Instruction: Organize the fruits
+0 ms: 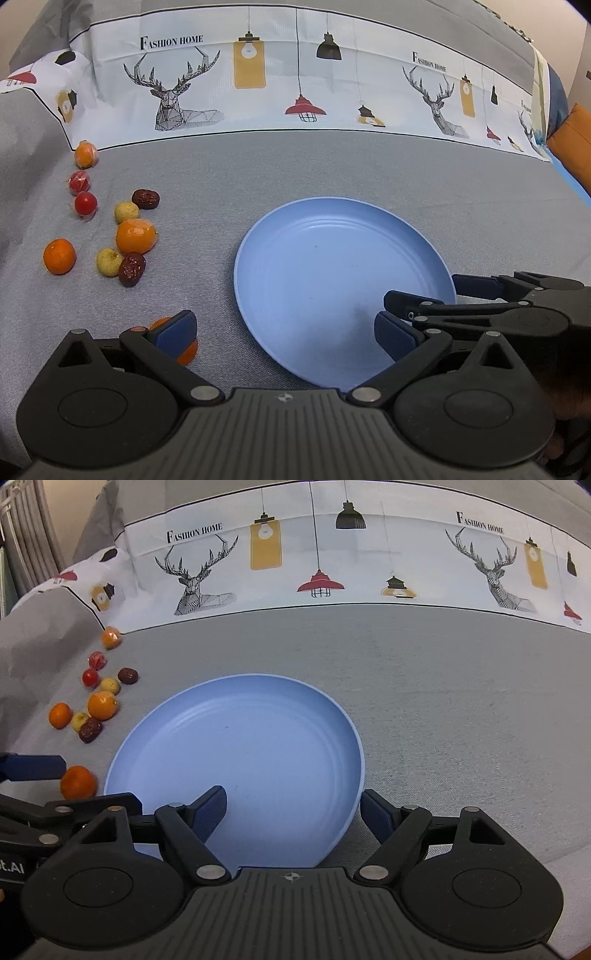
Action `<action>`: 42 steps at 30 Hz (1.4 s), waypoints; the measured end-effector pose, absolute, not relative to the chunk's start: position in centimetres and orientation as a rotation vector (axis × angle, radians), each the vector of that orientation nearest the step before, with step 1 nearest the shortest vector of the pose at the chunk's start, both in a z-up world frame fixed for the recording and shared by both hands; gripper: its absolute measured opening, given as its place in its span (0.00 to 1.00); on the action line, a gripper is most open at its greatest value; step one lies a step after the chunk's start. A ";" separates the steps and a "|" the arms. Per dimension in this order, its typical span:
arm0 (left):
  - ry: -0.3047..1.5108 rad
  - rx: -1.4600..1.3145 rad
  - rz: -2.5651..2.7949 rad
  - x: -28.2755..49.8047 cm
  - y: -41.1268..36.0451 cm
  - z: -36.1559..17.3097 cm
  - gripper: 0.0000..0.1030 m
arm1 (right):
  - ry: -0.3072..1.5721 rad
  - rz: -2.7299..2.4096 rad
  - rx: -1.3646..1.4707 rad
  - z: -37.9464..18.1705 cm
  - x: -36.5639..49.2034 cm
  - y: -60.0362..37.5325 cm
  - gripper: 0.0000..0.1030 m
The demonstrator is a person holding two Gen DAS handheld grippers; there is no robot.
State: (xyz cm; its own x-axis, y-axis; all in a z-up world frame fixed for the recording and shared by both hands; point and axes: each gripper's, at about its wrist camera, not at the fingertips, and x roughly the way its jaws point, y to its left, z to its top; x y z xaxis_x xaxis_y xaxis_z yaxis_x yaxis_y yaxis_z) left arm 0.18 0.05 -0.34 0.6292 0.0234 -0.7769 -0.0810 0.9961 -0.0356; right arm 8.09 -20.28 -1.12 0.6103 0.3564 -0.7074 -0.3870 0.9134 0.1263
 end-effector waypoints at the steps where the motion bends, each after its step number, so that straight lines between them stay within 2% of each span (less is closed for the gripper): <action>1: 0.888 -0.072 0.059 0.2 0.1 -0.3 0.99 | 0.804 0.426 -0.040 -1.0 8.1 -20.3 0.78; 12: 0.871 -0.068 0.060 0.2 0.1 -0.2 0.99 | 0.718 0.305 -0.036 -0.4 7.6 -21.5 0.77; 17: 0.866 -0.059 0.057 0.0 -0.1 0.0 0.99 | 0.663 0.307 -0.037 0.0 7.2 -21.5 0.71; 19: 0.858 -0.057 0.052 -0.1 -0.2 0.1 0.93 | 0.645 0.303 -0.032 0.0 7.1 -21.6 0.68; 23: 0.823 -0.036 0.054 -0.4 0.0 1.0 0.56 | 0.638 0.289 -0.023 0.0 7.1 -21.6 0.60; 25: 0.816 -0.090 0.049 -0.4 1.1 2.0 0.51 | 0.629 0.288 -0.013 0.2 7.1 -21.6 0.54; 27: 0.797 -0.127 0.046 -0.2 2.6 3.8 0.22 | 0.618 0.294 -0.001 0.5 7.0 -21.8 0.48; 29: 0.732 -0.105 0.063 0.1 4.5 6.4 0.19 | 0.618 0.304 0.019 0.9 7.0 -21.8 0.43; 30: 0.690 -0.089 0.068 -0.1 5.3 7.5 0.14 | 0.612 0.310 0.023 1.2 7.0 -21.8 0.40; 33: 0.676 -0.110 0.079 0.6 9.6 9.5 0.12 | 0.579 0.345 0.010 1.9 6.3 -21.3 0.39; 38: 0.845 -0.200 0.095 1.8 14.3 6.7 0.12 | 0.532 0.480 -0.030 3.1 4.9 -19.2 0.38; 42: 0.833 -0.273 0.144 1.9 15.7 6.7 0.12 | 0.510 0.632 -0.093 3.5 3.5 -16.1 0.38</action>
State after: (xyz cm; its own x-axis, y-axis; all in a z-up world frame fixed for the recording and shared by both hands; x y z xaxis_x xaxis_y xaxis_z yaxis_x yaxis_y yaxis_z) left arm 1.88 15.74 6.66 0.6654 0.0192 -0.7462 -0.2317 0.9556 -0.1821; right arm 3.47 -16.07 3.52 0.6882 0.5413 -0.4831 -0.5862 0.8072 0.0694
